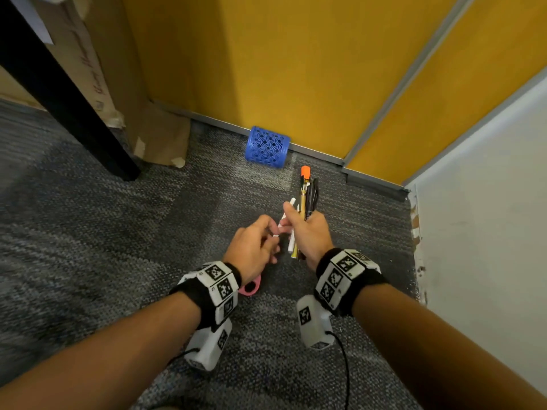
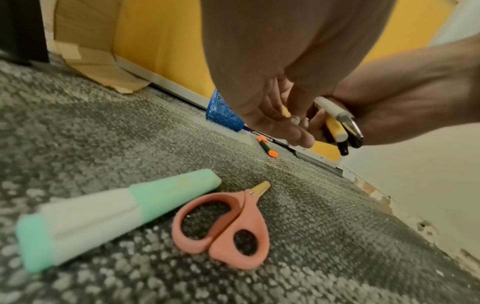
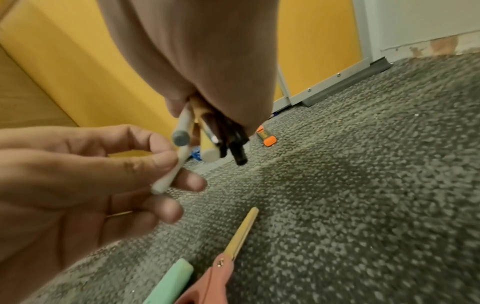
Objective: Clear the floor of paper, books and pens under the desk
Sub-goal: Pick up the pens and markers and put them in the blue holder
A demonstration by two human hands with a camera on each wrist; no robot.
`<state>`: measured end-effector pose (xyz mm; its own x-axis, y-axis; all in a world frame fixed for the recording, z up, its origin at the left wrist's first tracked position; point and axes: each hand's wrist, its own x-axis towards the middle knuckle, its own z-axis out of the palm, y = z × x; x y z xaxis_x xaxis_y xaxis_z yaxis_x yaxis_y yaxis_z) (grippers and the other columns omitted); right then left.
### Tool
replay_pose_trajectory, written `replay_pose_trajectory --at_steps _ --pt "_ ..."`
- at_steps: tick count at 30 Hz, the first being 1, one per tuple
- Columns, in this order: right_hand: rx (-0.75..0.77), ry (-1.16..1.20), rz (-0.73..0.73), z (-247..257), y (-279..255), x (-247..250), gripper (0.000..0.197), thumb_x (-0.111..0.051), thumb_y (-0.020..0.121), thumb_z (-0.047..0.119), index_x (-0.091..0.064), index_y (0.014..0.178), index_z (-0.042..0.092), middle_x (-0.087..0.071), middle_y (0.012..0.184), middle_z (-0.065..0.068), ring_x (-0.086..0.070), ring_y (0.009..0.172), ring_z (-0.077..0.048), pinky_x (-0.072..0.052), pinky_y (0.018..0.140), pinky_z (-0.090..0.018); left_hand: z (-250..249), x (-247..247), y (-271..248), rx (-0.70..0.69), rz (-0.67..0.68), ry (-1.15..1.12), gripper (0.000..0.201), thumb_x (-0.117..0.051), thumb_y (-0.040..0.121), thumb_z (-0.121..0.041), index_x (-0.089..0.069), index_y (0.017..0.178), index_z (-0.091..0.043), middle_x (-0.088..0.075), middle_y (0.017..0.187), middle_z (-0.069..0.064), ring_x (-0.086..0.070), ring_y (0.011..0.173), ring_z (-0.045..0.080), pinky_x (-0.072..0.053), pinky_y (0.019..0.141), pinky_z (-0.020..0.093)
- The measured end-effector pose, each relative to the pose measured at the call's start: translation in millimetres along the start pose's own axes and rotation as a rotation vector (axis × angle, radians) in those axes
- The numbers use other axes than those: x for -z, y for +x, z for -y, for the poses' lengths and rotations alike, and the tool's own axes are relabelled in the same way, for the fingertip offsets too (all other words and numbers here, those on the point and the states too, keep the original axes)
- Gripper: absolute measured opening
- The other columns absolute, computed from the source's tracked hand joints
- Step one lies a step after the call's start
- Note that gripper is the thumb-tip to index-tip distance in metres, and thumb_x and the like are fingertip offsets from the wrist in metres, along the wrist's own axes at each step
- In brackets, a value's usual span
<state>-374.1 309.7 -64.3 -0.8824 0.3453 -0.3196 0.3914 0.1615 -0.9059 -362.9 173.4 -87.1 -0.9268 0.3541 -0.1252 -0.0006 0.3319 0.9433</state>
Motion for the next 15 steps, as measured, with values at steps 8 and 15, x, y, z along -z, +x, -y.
replay_pose_trajectory --at_steps 8,15 --pt "-0.201 -0.058 0.044 -7.4 -5.8 4.4 0.022 -0.064 0.082 0.014 -0.051 0.098 0.005 -0.061 0.081 -0.012 -0.068 0.068 -0.027 -0.058 0.068 -0.044 1.3 26.0 -13.0 0.007 0.068 0.286 0.032 -0.060 0.085 -0.055 -0.057 0.082 -0.024 -0.067 0.072 -0.005 -0.065 0.073 0.017 -0.051 0.072 0.037" --pt "-0.180 0.037 0.304 -4.5 -12.7 11.9 0.008 -0.049 0.098 0.005 -0.050 0.093 0.012 -0.045 0.063 -0.004 -0.047 0.043 -0.012 -0.043 0.041 -0.023 37.8 76.8 -21.4 0.402 0.345 0.834 0.063 -0.074 0.075 -0.052 -0.051 0.121 -0.014 -0.052 0.122 0.010 -0.056 0.114 0.028 -0.044 0.095 0.032"
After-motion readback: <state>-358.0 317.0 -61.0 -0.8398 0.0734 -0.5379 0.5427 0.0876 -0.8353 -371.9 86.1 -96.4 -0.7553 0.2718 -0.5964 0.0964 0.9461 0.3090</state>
